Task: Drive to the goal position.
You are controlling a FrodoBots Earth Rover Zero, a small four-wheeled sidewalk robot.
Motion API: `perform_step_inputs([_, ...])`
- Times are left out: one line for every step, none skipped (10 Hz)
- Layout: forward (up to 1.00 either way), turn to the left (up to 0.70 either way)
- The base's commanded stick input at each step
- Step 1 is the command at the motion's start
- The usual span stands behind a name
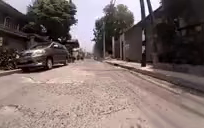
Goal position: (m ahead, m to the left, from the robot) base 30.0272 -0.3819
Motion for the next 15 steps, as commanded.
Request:
perform_step_inputs([1.0,0.29])
perform_step_inputs([1.0,0.26])
perform_step_inputs([1.0,0.25])
perform_step_inputs([1.0,0.25])
perform_step_inputs([1.0,0.25])
perform_step_inputs([1.0,0.25])
perform_step_inputs([1.0,0.25])
perform_step_inputs([1.0,0.25])
perform_step_inputs([1.0,0.23])
perform_step_inputs([1.0,0.19])
perform_step_inputs([1.0,0.14])
perform_step_inputs([1.0,0.09])
perform_step_inputs([1.0,0.03])
perform_step_inputs([1.0,0.02])
perform_step_inputs([1.0,0.02])
